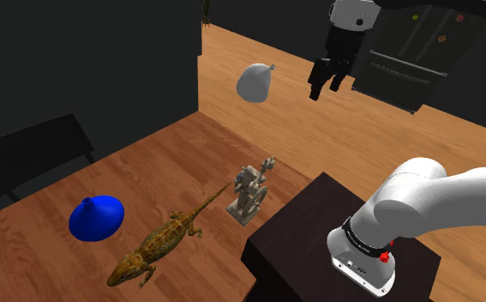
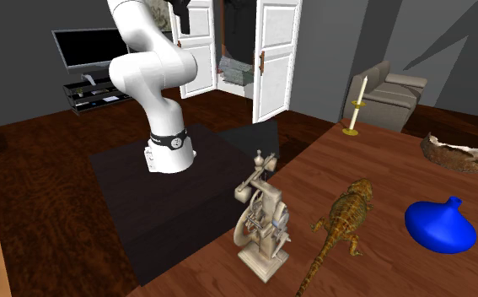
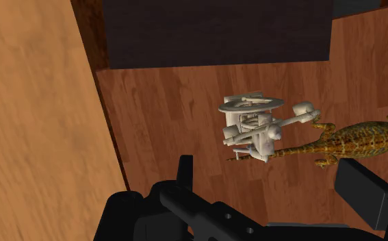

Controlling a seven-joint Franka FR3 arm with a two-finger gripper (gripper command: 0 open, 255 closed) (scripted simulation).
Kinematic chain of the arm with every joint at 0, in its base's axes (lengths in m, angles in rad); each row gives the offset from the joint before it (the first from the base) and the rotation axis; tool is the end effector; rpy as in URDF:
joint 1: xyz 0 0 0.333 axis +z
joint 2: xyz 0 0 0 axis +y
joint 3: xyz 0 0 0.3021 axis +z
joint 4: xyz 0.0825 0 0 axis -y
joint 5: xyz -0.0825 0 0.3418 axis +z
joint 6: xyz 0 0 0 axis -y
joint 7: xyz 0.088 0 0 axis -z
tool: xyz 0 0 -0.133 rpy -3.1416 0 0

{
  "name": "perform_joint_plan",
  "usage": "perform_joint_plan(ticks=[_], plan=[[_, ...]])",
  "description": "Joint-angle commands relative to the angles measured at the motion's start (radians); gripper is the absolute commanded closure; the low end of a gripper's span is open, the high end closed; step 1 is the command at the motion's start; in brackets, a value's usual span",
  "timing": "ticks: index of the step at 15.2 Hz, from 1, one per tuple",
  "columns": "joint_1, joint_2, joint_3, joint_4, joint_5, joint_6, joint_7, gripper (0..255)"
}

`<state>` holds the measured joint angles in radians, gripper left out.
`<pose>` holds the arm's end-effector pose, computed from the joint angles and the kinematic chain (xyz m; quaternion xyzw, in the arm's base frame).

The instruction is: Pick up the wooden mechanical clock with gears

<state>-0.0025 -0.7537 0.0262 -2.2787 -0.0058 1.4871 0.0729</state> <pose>0.2739 0.0080 0.5715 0.9993 -0.0285 -0.0185 0.0127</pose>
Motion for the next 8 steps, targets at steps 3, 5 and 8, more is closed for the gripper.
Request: perform_joint_plan(ticks=[3,5,8], plan=[[0.006,0.014,0.011,-0.054,0.005,0.065,0.006,0],[0.012,0.033,0.022,-0.103,0.01,0.132,0.011,0],[0.021,0.074,0.038,-0.168,0.017,0.235,0.02,0]])
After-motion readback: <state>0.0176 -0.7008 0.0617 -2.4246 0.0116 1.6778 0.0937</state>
